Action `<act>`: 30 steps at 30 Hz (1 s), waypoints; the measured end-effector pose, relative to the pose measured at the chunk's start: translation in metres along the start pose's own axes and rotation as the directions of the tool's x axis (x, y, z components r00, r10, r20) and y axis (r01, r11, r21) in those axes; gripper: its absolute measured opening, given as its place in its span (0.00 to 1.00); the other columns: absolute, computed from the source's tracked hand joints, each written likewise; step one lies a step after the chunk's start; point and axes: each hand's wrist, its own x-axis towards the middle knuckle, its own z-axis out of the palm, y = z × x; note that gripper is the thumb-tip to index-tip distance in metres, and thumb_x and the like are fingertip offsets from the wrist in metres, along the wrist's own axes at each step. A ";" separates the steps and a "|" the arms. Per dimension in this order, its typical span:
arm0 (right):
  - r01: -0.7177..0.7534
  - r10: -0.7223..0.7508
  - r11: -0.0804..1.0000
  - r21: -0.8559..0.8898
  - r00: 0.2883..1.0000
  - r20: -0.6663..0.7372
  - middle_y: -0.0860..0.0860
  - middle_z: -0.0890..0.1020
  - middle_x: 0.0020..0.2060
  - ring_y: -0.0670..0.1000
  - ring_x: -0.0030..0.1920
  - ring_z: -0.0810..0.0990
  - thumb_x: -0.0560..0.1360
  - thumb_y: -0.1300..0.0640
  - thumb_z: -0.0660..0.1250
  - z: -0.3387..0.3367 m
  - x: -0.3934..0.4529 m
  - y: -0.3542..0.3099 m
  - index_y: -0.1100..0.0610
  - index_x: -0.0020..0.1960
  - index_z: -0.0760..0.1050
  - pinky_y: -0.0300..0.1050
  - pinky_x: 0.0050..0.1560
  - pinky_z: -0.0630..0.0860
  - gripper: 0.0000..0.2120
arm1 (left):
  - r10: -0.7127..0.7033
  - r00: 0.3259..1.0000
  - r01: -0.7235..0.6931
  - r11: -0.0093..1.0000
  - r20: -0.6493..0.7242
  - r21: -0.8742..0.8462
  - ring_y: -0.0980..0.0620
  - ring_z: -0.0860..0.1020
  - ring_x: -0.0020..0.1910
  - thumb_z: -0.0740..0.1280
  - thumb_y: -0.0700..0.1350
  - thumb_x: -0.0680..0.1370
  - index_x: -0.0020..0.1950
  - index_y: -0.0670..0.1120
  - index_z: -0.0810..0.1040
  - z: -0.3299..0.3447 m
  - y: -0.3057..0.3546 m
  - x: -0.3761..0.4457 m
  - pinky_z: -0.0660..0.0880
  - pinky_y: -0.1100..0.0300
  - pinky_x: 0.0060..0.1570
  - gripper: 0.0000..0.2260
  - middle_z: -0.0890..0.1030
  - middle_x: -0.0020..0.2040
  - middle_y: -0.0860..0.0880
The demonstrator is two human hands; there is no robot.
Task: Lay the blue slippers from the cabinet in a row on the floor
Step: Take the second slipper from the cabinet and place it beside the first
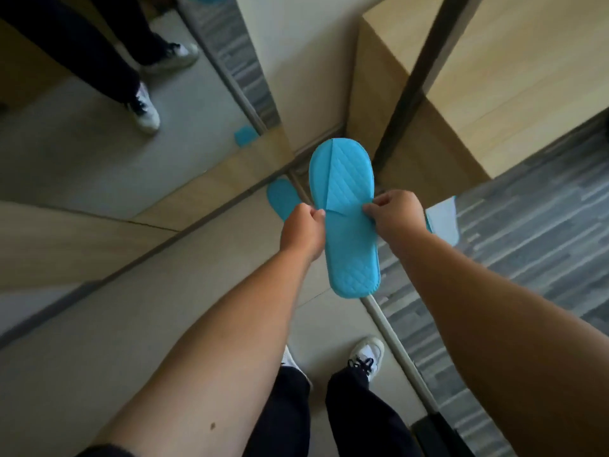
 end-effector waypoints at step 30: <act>0.387 -0.227 0.759 -0.523 0.911 0.344 0.54 0.80 0.37 0.56 0.41 0.77 0.75 0.56 0.67 0.459 0.213 0.072 0.56 0.40 0.78 0.44 0.40 0.69 0.06 | -0.351 0.919 0.292 0.913 -0.183 -0.284 0.47 0.75 0.41 0.57 0.47 0.81 0.50 0.41 0.74 0.079 -0.406 0.284 0.66 0.58 0.39 0.11 0.76 0.42 0.46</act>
